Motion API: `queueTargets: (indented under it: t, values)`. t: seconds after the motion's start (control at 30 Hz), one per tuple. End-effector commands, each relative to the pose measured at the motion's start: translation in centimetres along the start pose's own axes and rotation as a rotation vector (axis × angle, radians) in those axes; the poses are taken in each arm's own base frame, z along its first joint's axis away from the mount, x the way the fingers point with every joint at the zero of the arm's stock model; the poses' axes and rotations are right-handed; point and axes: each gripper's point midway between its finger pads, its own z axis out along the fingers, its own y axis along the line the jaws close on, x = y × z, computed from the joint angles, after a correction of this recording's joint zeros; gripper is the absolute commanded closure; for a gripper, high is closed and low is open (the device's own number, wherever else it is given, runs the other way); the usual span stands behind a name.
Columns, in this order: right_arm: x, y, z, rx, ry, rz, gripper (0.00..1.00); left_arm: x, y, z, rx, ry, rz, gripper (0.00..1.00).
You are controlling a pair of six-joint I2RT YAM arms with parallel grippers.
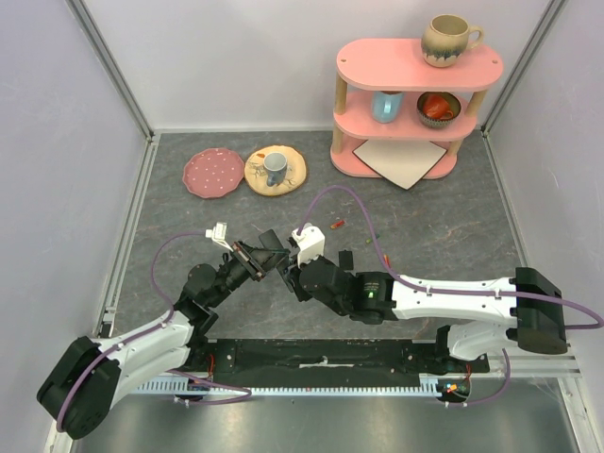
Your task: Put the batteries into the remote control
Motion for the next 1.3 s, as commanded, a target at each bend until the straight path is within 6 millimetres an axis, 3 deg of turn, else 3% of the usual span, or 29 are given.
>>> queueTargets:
  t: [0.0, 0.33, 0.6, 1.27]
  values:
    - [3.3, -1.1, -0.1, 0.049, 0.102, -0.039, 0.93, -3.1, -7.2, 0.2, 0.242, -0.113, -0.018, 0.98]
    - [0.1, -1.0, -0.6, 0.095, 0.036, -0.027, 0.79, -2.5, -5.9, 0.2, 0.204, -0.092, -0.034, 0.98]
    - [-0.6, -0.9, -0.6, 0.112, 0.028, -0.028, 0.74, -2.3, -5.3, 0.1, 0.187, -0.086, -0.036, 0.98]
    - [-4.2, -0.6, -1.4, 0.143, -0.04, -0.006, 0.48, -1.8, -4.4, 0.1, 0.16, -0.072, -0.027, 0.98]
